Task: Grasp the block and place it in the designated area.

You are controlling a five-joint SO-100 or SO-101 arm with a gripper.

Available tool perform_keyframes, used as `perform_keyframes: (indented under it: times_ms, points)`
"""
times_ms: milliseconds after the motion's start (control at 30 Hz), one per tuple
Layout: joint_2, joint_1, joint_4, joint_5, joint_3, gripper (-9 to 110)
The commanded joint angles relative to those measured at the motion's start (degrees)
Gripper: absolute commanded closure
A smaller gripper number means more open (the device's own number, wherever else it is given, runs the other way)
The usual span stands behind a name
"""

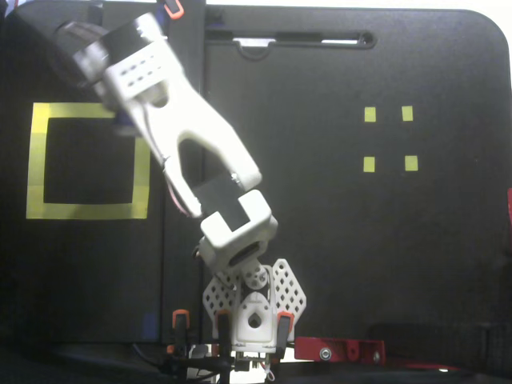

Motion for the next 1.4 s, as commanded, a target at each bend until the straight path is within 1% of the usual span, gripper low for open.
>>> perform_keyframes:
  times_ms: [0, 267, 667, 1367]
  points:
    - [2.29, -3.16, 0.62, 1.93, -2.81, 83]
    - [1.85, -8.53, 1.41, 5.45, -2.81, 83]
    - [-1.05, -9.32, -1.05, 5.45, -2.81, 83]
    - [-15.12, -11.78, -9.49, 6.33, -2.81, 83]
